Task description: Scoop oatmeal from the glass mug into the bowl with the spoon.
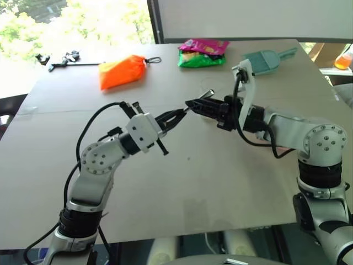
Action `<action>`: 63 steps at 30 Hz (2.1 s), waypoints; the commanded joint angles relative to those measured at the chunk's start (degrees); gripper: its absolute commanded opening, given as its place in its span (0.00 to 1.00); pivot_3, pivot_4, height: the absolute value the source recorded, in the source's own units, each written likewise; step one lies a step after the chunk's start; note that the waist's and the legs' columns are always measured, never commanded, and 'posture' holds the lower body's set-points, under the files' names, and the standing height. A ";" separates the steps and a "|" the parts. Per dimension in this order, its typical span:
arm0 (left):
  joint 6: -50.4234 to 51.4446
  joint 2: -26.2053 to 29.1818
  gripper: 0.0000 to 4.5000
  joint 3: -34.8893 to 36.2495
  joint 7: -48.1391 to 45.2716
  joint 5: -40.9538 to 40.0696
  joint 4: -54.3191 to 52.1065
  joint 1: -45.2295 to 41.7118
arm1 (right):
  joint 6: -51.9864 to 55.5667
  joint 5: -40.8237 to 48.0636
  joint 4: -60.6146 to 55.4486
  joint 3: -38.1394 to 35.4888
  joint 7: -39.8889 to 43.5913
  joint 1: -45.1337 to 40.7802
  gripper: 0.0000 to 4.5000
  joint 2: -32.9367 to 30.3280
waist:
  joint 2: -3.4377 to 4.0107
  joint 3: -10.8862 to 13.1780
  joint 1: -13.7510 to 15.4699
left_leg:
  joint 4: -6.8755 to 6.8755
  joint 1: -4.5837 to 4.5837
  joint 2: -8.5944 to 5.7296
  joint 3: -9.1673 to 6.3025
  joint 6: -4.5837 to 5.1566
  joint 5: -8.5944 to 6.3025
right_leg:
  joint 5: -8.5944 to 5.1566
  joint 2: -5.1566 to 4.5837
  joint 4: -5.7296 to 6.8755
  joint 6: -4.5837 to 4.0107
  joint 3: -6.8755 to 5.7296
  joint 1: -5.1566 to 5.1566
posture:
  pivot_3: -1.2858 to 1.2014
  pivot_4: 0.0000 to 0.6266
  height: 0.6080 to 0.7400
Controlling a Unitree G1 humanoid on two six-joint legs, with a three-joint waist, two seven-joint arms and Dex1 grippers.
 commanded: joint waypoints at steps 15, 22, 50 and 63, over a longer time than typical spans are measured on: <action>9.69 1.04 0.13 3.14 -2.25 -11.86 -4.83 0.22 | -0.98 0.96 -0.37 -1.71 -0.76 1.11 0.00 0.18 | 0.01 0.01 -0.01 | 0.01 0.00 0.01 -0.01 0.00 0.00 | 0.00 0.00 0.01 0.00 0.00 0.00 | 0.52 0.24 1.00; 29.97 -2.59 0.76 10.82 11.34 -27.12 -8.10 -0.47 | 0.63 9.58 -2.80 -7.25 0.62 7.45 0.00 -9.66 | 0.00 0.00 0.37 | 0.08 -0.02 -0.02 -0.28 0.01 -0.01 | 0.00 -0.02 -0.02 0.00 0.00 0.04 | 0.52 0.24 1.00; 11.69 -27.62 0.76 -7.61 27.29 3.67 31.97 -16.58 | -7.42 19.81 -14.68 -18.81 5.91 29.73 0.00 -38.18 | -0.02 0.02 2.22 | 0.36 -0.14 -0.08 -0.01 0.08 -0.02 | 0.02 -0.02 0.00 0.06 -0.04 0.17 | 0.52 0.24 1.00; 7.52 -29.83 0.20 -6.11 31.32 7.27 33.90 -17.61 | -9.82 18.65 -15.18 -17.33 6.44 30.59 0.00 -38.51 | -0.02 0.02 2.49 | 0.37 -0.14 -0.08 -0.01 0.07 -0.01 | 0.02 -0.02 -0.01 0.06 -0.04 0.18 | 0.52 0.24 1.00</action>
